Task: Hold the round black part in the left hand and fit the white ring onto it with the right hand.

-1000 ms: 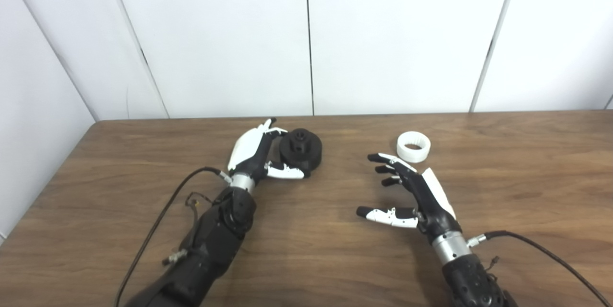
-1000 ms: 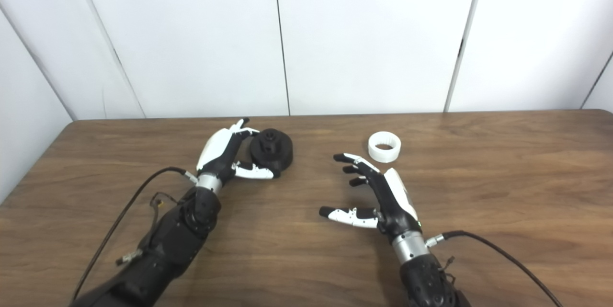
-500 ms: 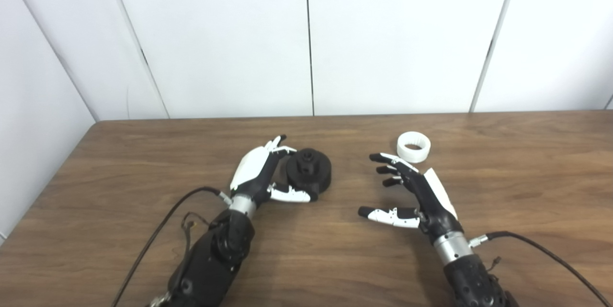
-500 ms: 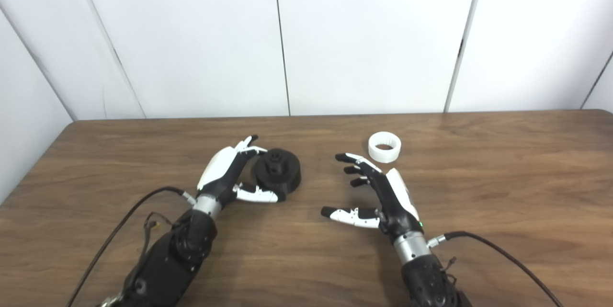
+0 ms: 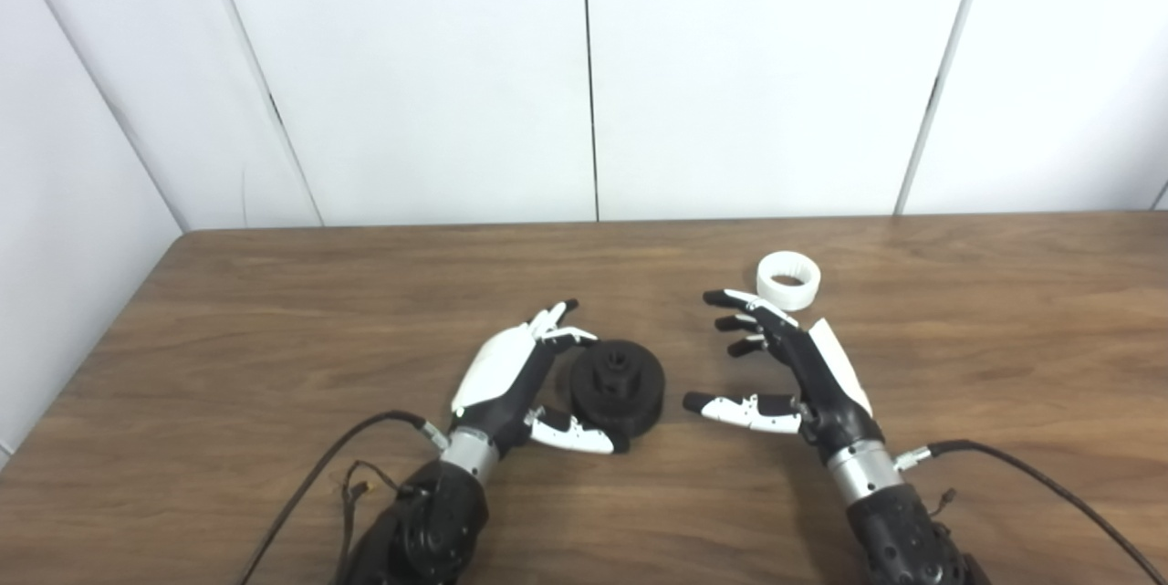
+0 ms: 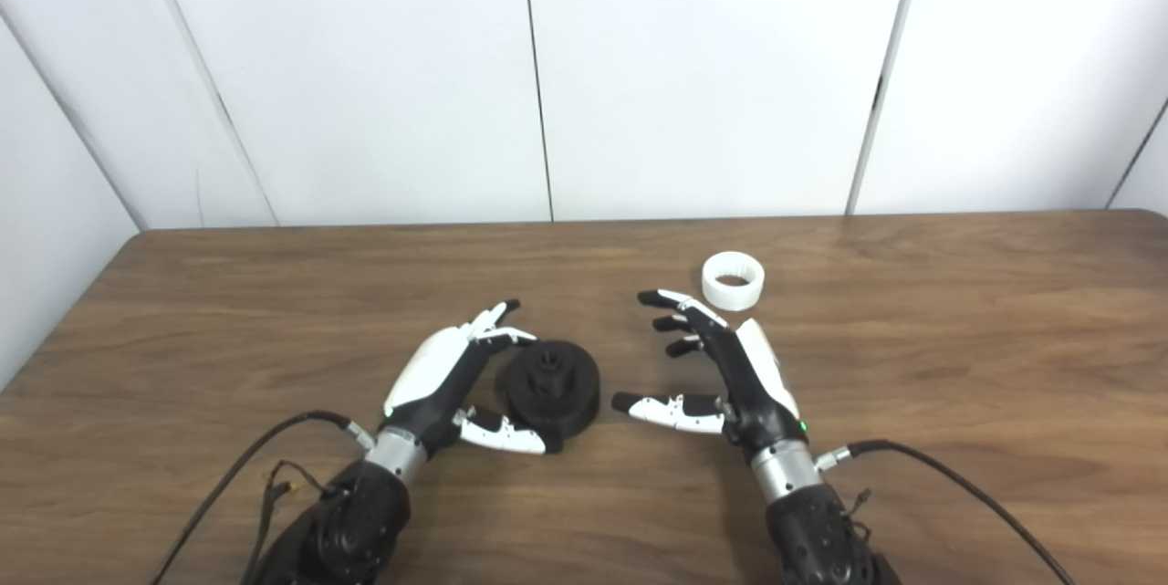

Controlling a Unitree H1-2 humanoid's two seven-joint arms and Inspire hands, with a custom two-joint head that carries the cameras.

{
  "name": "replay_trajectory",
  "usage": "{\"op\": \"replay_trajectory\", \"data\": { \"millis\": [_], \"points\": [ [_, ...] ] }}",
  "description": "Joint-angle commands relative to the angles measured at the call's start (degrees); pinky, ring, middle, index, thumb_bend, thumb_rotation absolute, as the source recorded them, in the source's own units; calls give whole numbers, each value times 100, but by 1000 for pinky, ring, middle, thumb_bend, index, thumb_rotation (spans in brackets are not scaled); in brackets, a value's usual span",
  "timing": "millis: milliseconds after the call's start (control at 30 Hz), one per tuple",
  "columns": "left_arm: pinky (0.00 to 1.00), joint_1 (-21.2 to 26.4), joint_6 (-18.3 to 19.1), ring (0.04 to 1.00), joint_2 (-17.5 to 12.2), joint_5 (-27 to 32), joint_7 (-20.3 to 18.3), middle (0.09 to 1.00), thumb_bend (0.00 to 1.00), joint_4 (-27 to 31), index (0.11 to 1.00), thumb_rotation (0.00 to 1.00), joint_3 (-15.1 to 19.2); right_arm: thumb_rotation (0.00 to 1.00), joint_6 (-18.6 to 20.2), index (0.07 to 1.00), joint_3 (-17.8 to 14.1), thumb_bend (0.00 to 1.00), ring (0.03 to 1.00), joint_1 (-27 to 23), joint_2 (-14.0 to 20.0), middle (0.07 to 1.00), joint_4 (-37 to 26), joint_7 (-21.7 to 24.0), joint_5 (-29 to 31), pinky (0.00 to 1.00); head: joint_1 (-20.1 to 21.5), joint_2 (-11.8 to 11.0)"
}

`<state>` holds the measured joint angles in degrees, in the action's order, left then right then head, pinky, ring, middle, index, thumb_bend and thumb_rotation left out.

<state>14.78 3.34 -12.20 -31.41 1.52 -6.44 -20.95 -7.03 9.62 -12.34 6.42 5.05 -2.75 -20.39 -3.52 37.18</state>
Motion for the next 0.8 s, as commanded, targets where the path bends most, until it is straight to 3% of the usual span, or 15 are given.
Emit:
{"op": "replay_trajectory", "data": {
  "millis": [0,233,767],
  "points": [
    [1000,-13,-115,1000,6,-95,-116,1000,888,338,641,270,-47,199,-210,791,-55,733,768,124,85,843,123,-70,-9,647,-8,11],
    [1000,-247,-105,1000,68,-171,-258,1000,894,622,646,281,-92,198,-184,797,-49,728,775,150,91,843,73,-36,-10,655,29,30],
    [1000,-212,-257,1000,149,-229,-201,1000,903,388,642,275,-5,210,-174,801,-43,735,782,175,78,834,77,-28,5,671,59,50]
  ]
}}
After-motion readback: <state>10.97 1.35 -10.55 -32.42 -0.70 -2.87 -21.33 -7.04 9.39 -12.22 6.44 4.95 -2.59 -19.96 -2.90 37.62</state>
